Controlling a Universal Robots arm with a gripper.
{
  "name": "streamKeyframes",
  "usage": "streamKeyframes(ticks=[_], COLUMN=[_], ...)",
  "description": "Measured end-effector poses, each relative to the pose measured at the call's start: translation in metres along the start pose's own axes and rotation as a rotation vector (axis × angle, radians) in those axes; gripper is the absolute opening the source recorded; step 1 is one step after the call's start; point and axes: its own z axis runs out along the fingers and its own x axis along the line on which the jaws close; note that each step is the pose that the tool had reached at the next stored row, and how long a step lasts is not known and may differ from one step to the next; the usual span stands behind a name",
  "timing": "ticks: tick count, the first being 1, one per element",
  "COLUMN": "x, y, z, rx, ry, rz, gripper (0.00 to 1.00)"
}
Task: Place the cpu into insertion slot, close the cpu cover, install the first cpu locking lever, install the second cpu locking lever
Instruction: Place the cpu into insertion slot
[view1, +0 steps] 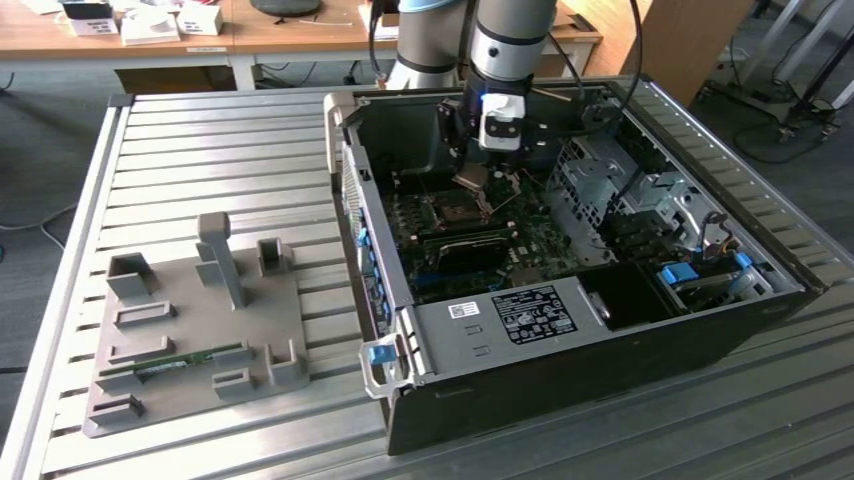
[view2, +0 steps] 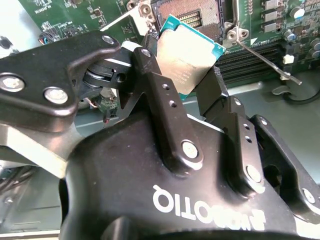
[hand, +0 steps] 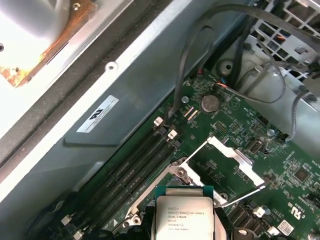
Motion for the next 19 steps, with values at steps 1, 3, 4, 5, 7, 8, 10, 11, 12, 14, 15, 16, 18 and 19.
streamKeyframes(ticks=[1,3,4,5,7,8,10,11,12,14,15,16,18,19], x=[0.0000,0.0000,0.0000,0.0000,0.0000,0.0000,0.0000,-0.0001,0.0000,0.0000,-0.0001,-0.0001,-0.0001,-0.0001], y=[0.0000,0.0000,0.0000,-0.0001,0.0000,-0.0001,-0.0001,-0.0001,-0.0001,-0.0002,-0.0002,-0.0002,-0.0002,-0.0002], z=[0.0001,0.0002,0.0003,0.0004,0.0007,0.0008,0.0011,0.0013,0.0015,0.0018,0.0020,0.0021,0.0025,0.0027], rx=[-0.0002,-0.0008,-0.0010,-0.0013,-0.0019,-0.0021,-0.0027,-0.0030,-0.0034,-0.0041,-0.0044,-0.0047,-0.0054,-0.0057], ry=[-0.0012,-0.0037,-0.0048,-0.0060,-0.0089,-0.0103,-0.0131,-0.0145,-0.0160,-0.0189,-0.0204,-0.0219,-0.0249,-0.0265], rz=[0.014,0.042,0.054,0.067,0.098,0.114,0.145,0.161,0.177,0.210,0.227,0.243,0.277,0.294], gripper=[0.54,0.54,0.54,0.54,0.54,0.54,0.54,0.54,0.54,0.54,0.54,0.54,0.54,0.54])
